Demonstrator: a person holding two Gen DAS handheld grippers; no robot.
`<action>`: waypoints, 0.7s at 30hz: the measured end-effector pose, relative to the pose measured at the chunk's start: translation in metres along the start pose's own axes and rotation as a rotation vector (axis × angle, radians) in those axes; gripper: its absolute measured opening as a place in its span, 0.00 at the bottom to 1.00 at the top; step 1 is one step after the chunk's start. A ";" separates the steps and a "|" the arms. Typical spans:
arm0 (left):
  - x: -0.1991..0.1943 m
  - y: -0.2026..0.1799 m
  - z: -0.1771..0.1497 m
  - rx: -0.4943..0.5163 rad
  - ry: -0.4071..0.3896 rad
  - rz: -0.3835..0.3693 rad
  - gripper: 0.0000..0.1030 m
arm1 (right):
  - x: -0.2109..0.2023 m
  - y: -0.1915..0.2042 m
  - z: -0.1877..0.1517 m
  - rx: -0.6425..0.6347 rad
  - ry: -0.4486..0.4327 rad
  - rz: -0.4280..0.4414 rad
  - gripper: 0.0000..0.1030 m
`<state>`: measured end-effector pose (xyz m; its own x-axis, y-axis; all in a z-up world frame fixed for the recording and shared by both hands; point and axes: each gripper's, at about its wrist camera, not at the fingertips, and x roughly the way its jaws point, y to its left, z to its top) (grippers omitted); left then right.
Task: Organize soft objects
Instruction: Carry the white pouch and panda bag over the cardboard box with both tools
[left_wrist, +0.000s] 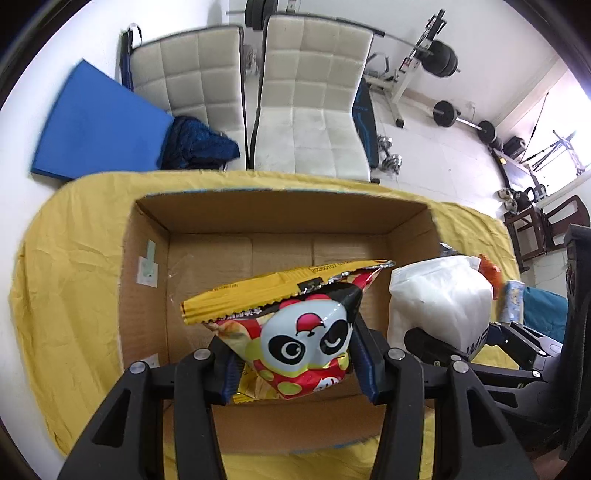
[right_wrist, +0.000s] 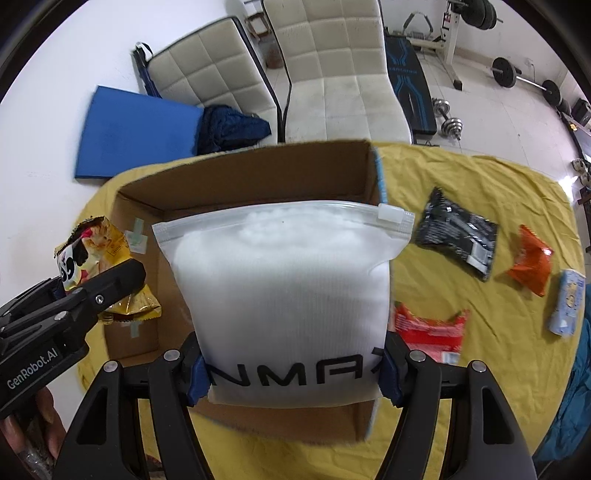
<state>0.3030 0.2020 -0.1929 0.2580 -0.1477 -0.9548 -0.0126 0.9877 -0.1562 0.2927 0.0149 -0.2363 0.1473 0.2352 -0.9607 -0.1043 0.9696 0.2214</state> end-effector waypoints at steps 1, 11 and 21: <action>0.007 0.003 0.003 -0.003 0.011 0.002 0.45 | 0.007 -0.003 0.002 0.005 0.008 0.000 0.70; 0.108 0.042 0.016 -0.092 0.212 -0.124 0.45 | 0.085 -0.001 0.027 0.008 0.078 -0.070 0.71; 0.157 0.051 0.028 -0.113 0.305 -0.219 0.46 | 0.114 0.008 0.043 -0.042 0.074 -0.184 0.72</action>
<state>0.3700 0.2308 -0.3436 -0.0327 -0.3797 -0.9245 -0.1000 0.9216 -0.3750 0.3505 0.0527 -0.3367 0.0951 0.0476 -0.9943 -0.1237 0.9917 0.0357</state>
